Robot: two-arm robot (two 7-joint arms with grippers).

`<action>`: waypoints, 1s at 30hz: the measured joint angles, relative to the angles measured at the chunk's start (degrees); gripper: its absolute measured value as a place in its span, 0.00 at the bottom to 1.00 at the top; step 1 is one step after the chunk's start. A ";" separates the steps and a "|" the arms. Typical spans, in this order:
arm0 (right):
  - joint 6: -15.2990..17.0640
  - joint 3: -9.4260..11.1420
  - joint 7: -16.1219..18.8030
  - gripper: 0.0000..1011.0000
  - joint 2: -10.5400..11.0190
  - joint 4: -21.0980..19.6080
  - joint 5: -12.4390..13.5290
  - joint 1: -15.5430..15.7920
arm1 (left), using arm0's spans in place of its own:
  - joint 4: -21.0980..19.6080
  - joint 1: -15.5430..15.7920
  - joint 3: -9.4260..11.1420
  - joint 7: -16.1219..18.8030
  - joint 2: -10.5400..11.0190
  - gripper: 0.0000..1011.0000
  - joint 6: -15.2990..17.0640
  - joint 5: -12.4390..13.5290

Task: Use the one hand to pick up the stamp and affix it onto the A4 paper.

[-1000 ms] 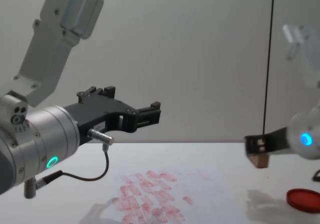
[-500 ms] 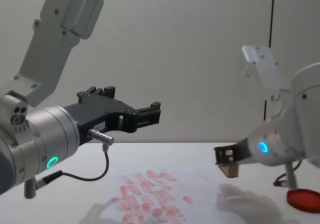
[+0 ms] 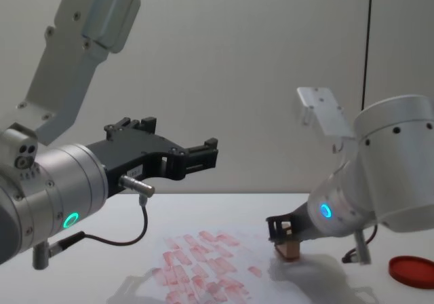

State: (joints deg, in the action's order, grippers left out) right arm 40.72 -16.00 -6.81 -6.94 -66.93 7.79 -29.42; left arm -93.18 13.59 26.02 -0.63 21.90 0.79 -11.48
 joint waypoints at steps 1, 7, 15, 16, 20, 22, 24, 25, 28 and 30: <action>0.01 -0.01 0.10 0.22 -0.11 0.52 -0.03 -0.25 | 0.00 0.00 0.00 0.00 0.00 0.98 0.00 0.00; -0.10 0.04 0.62 0.22 -0.66 3.00 -0.18 -1.46 | 0.00 0.00 0.00 0.00 0.00 0.98 0.00 0.00; -0.14 0.26 1.05 0.22 -1.24 5.77 -0.22 -2.72 | 0.00 0.00 0.00 0.00 0.00 0.98 0.00 0.00; -0.15 0.28 1.08 0.22 -1.27 5.94 -0.21 -2.79 | 0.00 0.00 0.00 0.00 0.00 0.98 0.00 0.00; -0.16 0.39 1.23 0.22 -1.45 6.73 -0.16 -3.05 | 0.00 0.00 0.00 0.00 0.00 0.98 0.00 0.00; -0.16 0.45 1.31 0.22 -1.53 7.08 -0.13 -3.18 | 0.00 0.00 0.00 0.00 0.00 0.98 0.00 0.00; -0.16 0.51 1.37 0.22 -1.61 7.42 -0.12 -3.30 | 0.00 0.00 0.00 0.00 0.00 0.98 0.00 0.00; -0.15 0.53 1.39 0.22 -1.64 7.50 -0.12 -3.33 | 0.00 0.00 0.00 0.00 0.00 0.98 0.00 0.00; -0.14 0.61 1.44 0.22 -1.76 7.89 -0.13 -3.47 | 0.00 0.00 0.00 0.00 0.00 0.98 0.00 0.00; -0.11 0.65 1.47 0.22 -1.83 8.14 -0.15 -3.54 | 0.00 0.00 0.00 0.00 0.00 0.98 0.00 0.00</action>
State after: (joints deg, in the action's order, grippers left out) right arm 40.61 -15.36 -5.34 -8.77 -58.79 7.64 -32.96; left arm -93.18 13.59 26.02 -0.63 21.89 0.79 -11.48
